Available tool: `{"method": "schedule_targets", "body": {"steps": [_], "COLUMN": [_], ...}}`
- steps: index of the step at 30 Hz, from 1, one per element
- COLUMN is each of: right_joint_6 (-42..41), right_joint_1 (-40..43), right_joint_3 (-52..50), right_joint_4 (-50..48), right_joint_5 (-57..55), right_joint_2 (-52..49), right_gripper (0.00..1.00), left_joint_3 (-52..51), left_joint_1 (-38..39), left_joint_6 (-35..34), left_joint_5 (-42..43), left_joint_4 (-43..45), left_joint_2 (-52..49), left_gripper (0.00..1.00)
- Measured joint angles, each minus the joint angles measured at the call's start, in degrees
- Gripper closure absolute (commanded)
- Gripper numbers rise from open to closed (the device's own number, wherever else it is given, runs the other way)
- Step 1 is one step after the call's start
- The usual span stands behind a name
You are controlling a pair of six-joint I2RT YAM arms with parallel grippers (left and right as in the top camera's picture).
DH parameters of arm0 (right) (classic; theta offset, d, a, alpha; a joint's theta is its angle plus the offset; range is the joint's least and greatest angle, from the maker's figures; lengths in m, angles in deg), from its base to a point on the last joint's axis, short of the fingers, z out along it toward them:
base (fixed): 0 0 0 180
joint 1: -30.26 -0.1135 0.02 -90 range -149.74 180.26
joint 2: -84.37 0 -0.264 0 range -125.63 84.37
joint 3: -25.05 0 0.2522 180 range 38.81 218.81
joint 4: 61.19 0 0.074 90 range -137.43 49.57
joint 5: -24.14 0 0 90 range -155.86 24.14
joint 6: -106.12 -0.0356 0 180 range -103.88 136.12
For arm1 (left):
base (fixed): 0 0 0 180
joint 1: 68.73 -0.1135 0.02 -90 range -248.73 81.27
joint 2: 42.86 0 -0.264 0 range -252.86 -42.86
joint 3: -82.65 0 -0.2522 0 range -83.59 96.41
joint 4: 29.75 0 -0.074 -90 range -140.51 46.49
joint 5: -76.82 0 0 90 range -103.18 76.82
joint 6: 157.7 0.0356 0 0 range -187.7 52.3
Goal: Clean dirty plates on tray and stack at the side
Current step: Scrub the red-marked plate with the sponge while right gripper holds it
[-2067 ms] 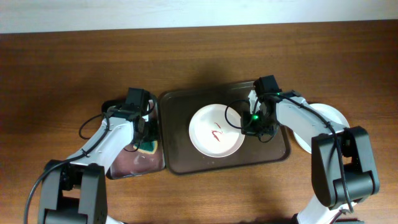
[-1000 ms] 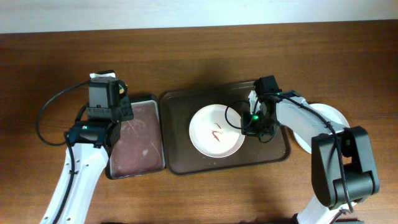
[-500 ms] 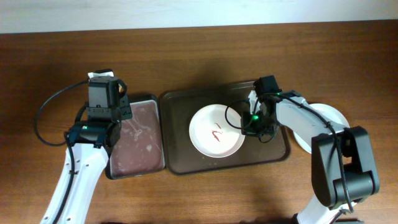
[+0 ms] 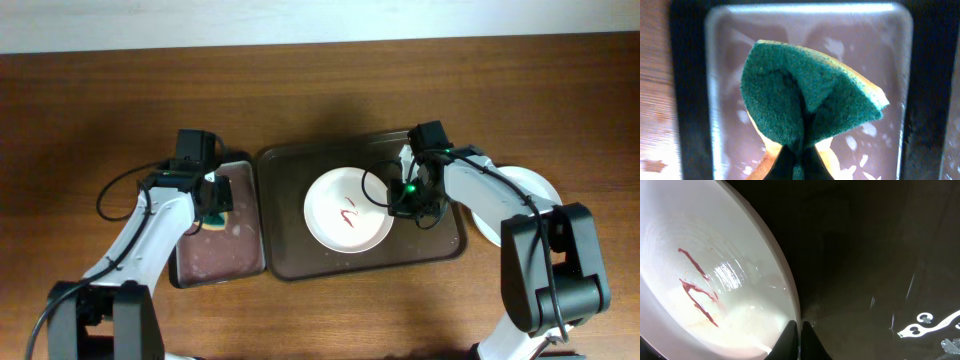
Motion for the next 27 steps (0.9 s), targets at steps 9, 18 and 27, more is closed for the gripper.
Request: {"method": "schedule_targets", "body": {"steps": [9, 18, 27], "right_joint_6": [0.0, 0.0, 0.02], "right_joint_1": [0.0, 0.0, 0.0], "right_joint_3": [0.0, 0.0, 0.0], "right_joint_4": [0.24, 0.26, 0.26], "right_joint_5": [0.0, 0.0, 0.0], "right_joint_2": [0.0, 0.0, 0.0], "right_gripper": [0.95, 0.95, 0.95], "left_joint_3": [9.64, 11.69, 11.67], "left_joint_1": [0.44, 15.08, 23.8], "left_joint_6": [-0.74, -7.17, -16.33], "left_joint_5": [19.12, 33.64, 40.52], "left_joint_4": [-4.96, 5.31, 14.71], "left_joint_2": [-0.7, -8.46, -19.98], "left_gripper": [1.0, 1.0, 1.0]}}
